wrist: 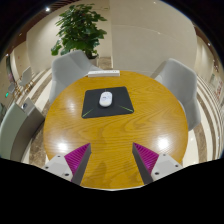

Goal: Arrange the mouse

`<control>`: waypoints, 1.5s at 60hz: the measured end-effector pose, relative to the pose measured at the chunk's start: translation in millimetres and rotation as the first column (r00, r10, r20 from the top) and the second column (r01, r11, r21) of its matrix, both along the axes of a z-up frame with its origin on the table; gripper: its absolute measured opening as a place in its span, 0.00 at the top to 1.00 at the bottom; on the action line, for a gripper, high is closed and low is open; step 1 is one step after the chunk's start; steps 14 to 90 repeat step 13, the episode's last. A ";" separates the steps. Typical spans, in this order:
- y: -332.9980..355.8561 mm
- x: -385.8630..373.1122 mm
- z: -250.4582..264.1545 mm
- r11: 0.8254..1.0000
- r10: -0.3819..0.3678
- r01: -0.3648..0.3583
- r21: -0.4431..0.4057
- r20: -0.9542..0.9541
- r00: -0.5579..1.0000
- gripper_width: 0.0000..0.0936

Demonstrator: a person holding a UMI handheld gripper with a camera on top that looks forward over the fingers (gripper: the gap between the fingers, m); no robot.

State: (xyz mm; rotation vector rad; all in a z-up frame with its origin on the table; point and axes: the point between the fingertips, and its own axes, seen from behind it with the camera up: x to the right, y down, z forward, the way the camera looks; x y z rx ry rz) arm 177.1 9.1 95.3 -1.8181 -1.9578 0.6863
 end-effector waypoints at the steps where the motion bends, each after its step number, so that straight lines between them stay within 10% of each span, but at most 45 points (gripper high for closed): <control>1: 1.2 1.0 0.0 1.000 0.004 -0.004 0.003 -0.003 1.000 0.08; 90: 9.5 15.3 -5.1 1.000 0.011 -0.011 0.006 0.010 1.000 0.08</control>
